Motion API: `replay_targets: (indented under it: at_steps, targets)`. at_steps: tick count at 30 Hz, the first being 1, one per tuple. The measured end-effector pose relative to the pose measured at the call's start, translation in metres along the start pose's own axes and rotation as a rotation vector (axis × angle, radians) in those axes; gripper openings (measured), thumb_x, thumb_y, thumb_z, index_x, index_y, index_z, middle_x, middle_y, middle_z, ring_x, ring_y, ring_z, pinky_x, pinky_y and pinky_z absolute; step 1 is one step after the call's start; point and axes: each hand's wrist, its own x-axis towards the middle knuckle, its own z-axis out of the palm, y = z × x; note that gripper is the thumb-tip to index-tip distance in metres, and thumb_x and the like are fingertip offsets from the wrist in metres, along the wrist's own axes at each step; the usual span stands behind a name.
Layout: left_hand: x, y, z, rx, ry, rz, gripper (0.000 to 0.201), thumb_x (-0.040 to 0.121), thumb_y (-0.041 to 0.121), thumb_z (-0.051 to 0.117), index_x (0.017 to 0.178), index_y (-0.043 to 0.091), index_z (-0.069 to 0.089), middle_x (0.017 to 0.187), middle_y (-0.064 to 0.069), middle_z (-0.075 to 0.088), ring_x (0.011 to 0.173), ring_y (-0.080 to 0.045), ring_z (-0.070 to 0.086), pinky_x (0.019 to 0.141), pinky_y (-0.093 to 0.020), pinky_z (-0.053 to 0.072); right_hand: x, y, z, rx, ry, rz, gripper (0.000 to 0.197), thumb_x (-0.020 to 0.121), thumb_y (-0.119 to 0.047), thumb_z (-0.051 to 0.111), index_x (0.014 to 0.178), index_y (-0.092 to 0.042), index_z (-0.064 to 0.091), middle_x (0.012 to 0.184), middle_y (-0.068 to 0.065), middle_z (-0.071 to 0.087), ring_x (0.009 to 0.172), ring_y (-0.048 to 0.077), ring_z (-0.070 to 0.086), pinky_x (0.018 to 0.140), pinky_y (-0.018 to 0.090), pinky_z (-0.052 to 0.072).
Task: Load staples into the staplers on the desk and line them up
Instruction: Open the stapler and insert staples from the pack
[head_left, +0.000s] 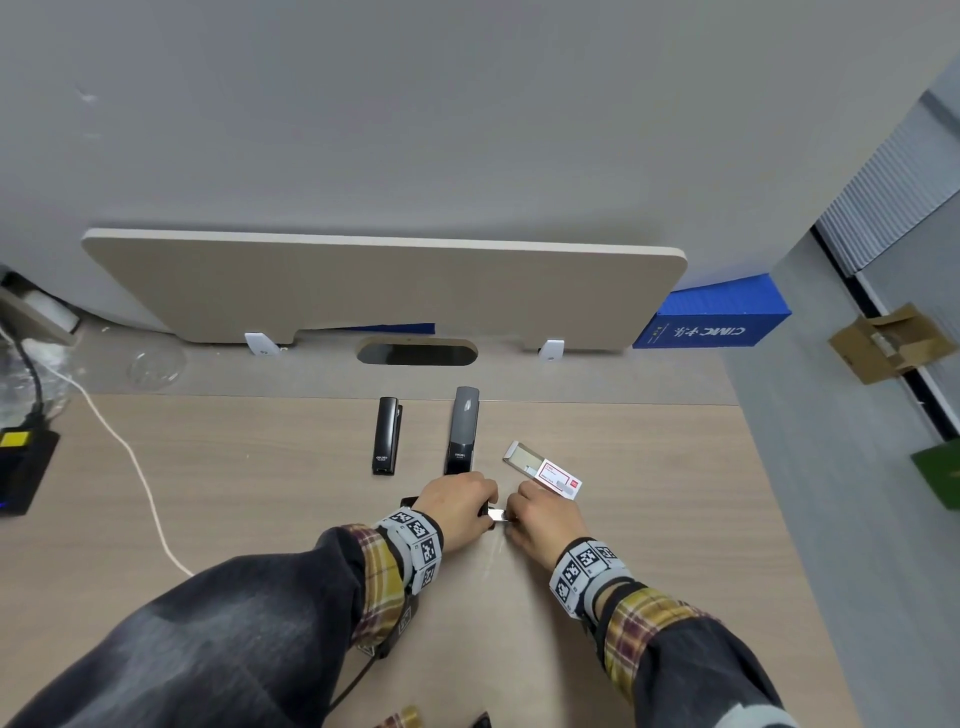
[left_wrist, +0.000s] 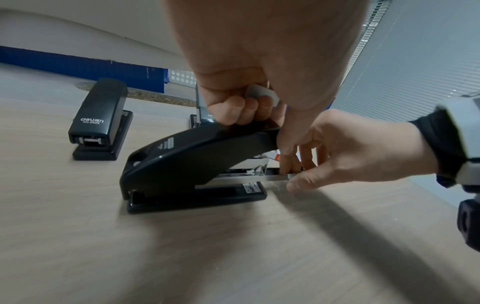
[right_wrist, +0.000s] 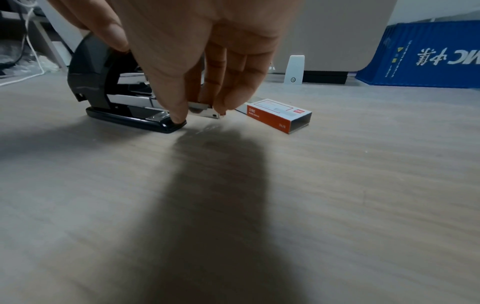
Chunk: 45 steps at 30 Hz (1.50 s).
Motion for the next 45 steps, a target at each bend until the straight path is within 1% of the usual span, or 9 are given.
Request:
replay_targets:
  at_steps: [4, 8, 11, 14, 19, 29, 36, 40, 45]
  targets:
    - [0.001, -0.001, 0.001, -0.005, 0.000, 0.002, 0.028, 0.088, 0.034, 0.057, 0.113, 0.020, 0.057, 0.113, -0.002, 0.059, 0.105, -0.023, 0.057, 0.082, -0.033, 0.044, -0.001, 0.000, 0.000, 0.065, 0.056, 0.011, 0.017, 0.086, -0.028, 0.054, 0.090, -0.013, 0.060, 0.094, 0.005, 0.058, 0.088, 0.029, 0.059, 0.060, 0.037, 0.045]
    - [0.001, -0.002, -0.001, -0.064, 0.032, -0.008, 0.036, 0.089, 0.048, 0.054, 0.110, 0.020, 0.060, 0.110, 0.000, 0.062, 0.103, -0.019, 0.058, 0.083, -0.033, 0.046, -0.002, 0.003, -0.007, 0.187, 0.154, 0.113, 0.014, 0.087, -0.031, 0.055, 0.089, -0.017, 0.059, 0.093, 0.000, 0.059, 0.083, 0.024, 0.059, 0.061, 0.035, 0.046]
    - [0.005, 0.003, -0.010, -0.143, 0.112, -0.079, 0.034, 0.093, 0.048, 0.046, 0.094, 0.019, 0.064, 0.092, 0.001, 0.066, 0.092, -0.020, 0.060, 0.070, -0.029, 0.041, 0.000, 0.002, -0.016, 0.258, 0.155, 0.129, 0.013, 0.089, -0.031, 0.054, 0.090, -0.018, 0.055, 0.091, 0.000, 0.063, 0.082, 0.025, 0.060, 0.065, 0.033, 0.043]
    - [0.013, 0.010, -0.019, -0.297, 0.101, -0.172, 0.031, 0.092, 0.045, 0.048, 0.079, 0.022, 0.063, 0.066, 0.007, 0.055, 0.075, -0.020, 0.056, 0.064, -0.028, 0.038, 0.002, -0.003, -0.023, 0.300, 0.159, 0.119, 0.013, 0.089, -0.028, 0.054, 0.089, -0.015, 0.053, 0.084, 0.006, 0.066, 0.078, 0.030, 0.060, 0.062, 0.033, 0.040]
    - [0.018, 0.008, -0.019, -0.281, 0.062, -0.188, 0.020, 0.087, 0.036, 0.052, 0.091, 0.023, 0.067, 0.080, 0.005, 0.064, 0.087, -0.019, 0.063, 0.074, -0.028, 0.046, 0.001, -0.003, -0.029, 0.380, 0.199, 0.141, 0.012, 0.089, -0.027, 0.058, 0.087, -0.016, 0.055, 0.082, 0.001, 0.064, 0.077, 0.023, 0.058, 0.065, 0.033, 0.043]
    - [0.017, 0.004, -0.014, -0.327, -0.009, -0.152, 0.019, 0.087, 0.042, 0.056, 0.091, 0.025, 0.063, 0.074, 0.006, 0.058, 0.075, -0.016, 0.054, 0.068, -0.028, 0.041, -0.003, -0.003, -0.030, 0.432, 0.253, 0.074, 0.011, 0.084, -0.021, 0.064, 0.082, -0.013, 0.057, 0.082, 0.002, 0.061, 0.075, 0.021, 0.056, 0.066, 0.035, 0.047]
    - [0.015, 0.003, -0.012, -0.282, 0.004, -0.126, 0.022, 0.089, 0.046, 0.053, 0.090, 0.025, 0.060, 0.072, 0.005, 0.058, 0.073, -0.019, 0.053, 0.065, -0.028, 0.038, -0.003, 0.001, -0.028, 0.465, 0.246, 0.060, 0.012, 0.087, -0.024, 0.064, 0.094, -0.015, 0.066, 0.089, 0.000, 0.068, 0.081, 0.016, 0.060, 0.074, 0.028, 0.048]
    - [0.012, 0.003, -0.012, -0.260, 0.014, -0.118, 0.027, 0.088, 0.049, 0.053, 0.095, 0.023, 0.059, 0.067, 0.009, 0.053, 0.071, -0.017, 0.052, 0.064, -0.028, 0.037, -0.001, 0.002, -0.028, 0.420, 0.198, 0.078, 0.009, 0.087, -0.022, 0.063, 0.090, -0.014, 0.067, 0.089, 0.002, 0.065, 0.082, 0.020, 0.059, 0.073, 0.031, 0.047]
    - [0.008, 0.002, -0.010, -0.233, 0.009, -0.139, 0.032, 0.083, 0.052, 0.058, 0.095, 0.022, 0.057, 0.069, 0.010, 0.051, 0.072, -0.016, 0.050, 0.065, -0.028, 0.035, -0.004, 0.008, -0.022, 0.227, 0.070, 0.207, 0.014, 0.088, -0.029, 0.056, 0.097, -0.022, 0.063, 0.107, -0.003, 0.060, 0.102, 0.018, 0.055, 0.076, 0.031, 0.044]
